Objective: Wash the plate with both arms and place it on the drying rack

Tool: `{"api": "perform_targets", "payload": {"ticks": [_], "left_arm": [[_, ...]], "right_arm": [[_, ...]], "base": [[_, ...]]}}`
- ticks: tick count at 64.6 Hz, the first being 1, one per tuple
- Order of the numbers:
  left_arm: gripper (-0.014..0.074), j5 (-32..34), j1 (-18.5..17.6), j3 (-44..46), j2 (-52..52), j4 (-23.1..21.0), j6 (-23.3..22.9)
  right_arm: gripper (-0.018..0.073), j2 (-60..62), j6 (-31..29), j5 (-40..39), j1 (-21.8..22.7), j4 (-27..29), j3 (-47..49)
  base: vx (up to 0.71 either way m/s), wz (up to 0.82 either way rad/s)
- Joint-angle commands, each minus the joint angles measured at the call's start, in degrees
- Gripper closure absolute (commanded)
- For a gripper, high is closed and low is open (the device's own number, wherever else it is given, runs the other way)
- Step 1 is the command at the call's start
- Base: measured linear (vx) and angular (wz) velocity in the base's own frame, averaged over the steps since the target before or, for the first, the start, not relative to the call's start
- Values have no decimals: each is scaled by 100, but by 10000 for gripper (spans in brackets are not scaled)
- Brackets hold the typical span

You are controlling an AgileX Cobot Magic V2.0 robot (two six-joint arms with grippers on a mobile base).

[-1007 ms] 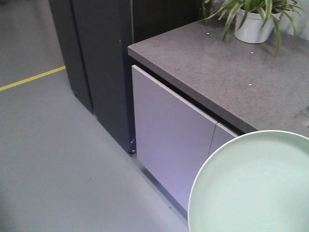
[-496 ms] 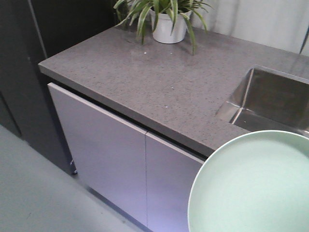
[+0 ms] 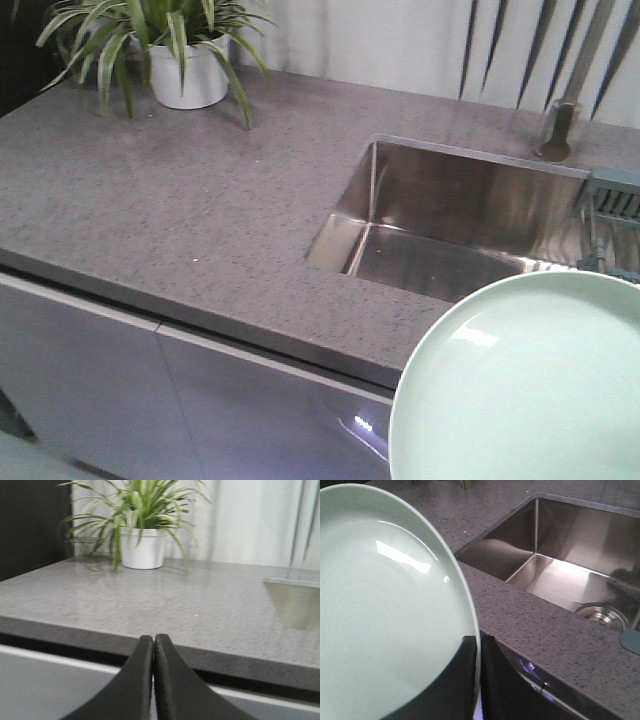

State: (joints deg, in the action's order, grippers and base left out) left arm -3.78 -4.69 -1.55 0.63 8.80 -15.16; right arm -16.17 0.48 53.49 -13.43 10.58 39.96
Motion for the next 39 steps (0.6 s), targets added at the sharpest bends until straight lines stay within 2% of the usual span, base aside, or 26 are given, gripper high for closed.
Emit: {"api": "perform_targets", "payload": {"ticks": [1,39], "left_arm": [[602,378,-22,-82,89,-8,-23],[602,378,-22,-82,89,-8,-23]], "right_arm": [[561,-71,-3,-425,3,24,140],[561,-71,-3,-425,3,24,140]], "base": [[13,-49],[11,-42]]}}
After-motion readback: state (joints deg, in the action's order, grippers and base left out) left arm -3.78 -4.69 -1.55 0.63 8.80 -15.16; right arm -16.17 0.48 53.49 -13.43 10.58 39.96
